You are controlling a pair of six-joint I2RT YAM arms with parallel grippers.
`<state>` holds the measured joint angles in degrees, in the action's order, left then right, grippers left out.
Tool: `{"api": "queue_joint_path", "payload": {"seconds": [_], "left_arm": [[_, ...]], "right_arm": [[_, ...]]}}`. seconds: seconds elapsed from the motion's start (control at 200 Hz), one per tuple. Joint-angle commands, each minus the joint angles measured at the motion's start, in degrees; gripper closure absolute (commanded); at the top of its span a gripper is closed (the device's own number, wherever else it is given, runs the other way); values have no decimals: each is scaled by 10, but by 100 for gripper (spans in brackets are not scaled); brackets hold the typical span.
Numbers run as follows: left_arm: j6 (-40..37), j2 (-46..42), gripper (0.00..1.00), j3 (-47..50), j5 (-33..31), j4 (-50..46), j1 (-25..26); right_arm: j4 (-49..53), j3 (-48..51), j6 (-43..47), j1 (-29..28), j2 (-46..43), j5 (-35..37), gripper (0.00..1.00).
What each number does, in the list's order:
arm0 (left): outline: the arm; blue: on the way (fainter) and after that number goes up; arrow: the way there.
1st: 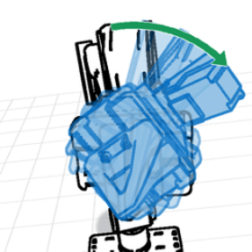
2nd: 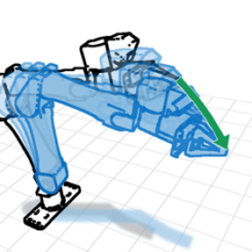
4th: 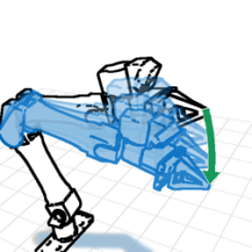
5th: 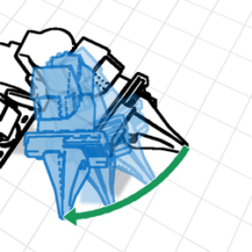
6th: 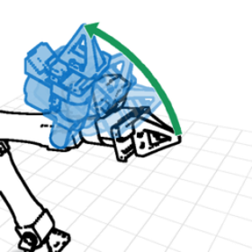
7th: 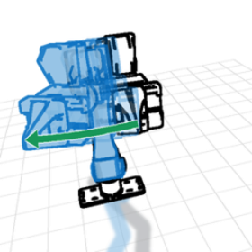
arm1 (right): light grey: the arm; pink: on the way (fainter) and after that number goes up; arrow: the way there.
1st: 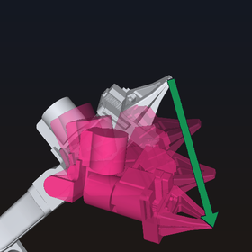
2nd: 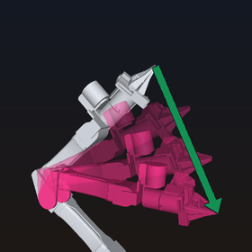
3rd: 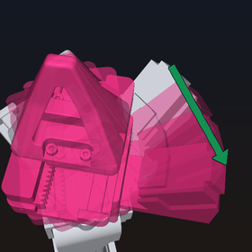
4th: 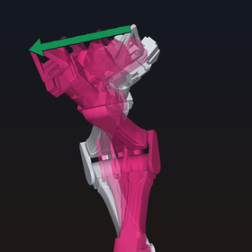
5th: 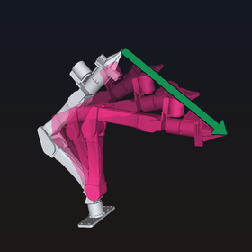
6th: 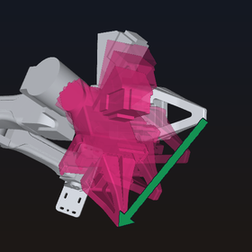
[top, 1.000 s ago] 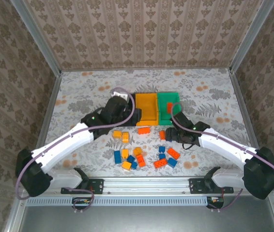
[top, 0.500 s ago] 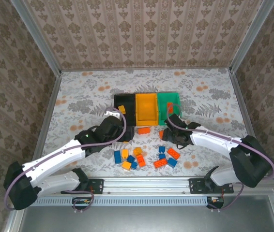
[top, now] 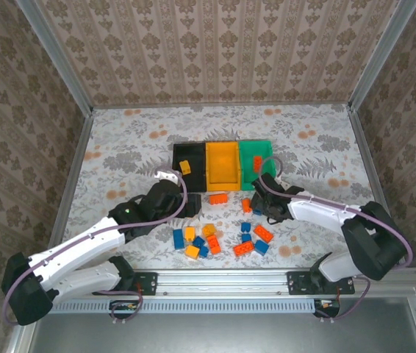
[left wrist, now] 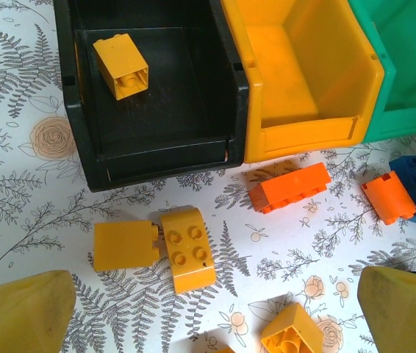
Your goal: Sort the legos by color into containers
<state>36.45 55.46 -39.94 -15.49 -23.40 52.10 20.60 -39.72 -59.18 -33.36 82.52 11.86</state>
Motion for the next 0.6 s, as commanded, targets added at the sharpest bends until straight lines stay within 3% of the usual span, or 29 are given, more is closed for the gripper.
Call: {"api": "queue_joint_path", "payload": {"seconds": [0.0, 0.265, 0.455, 0.595], "left_arm": [[7, -6, 0, 11, -3, 8, -1], [7, -6, 0, 21, -1, 11, -4], [8, -2, 0, 25, 7, 17, -7], [10, 7, 0, 27, 11, 26, -6]], "right_arm": [[-3, -9, -2, 3, 23, -24, 30], [39, 2, 6, 11, 31, -44, 45], [85, 7, 32, 11, -22, -53, 35], [138, 12, 41, 2, -67, -58, 34]]}}
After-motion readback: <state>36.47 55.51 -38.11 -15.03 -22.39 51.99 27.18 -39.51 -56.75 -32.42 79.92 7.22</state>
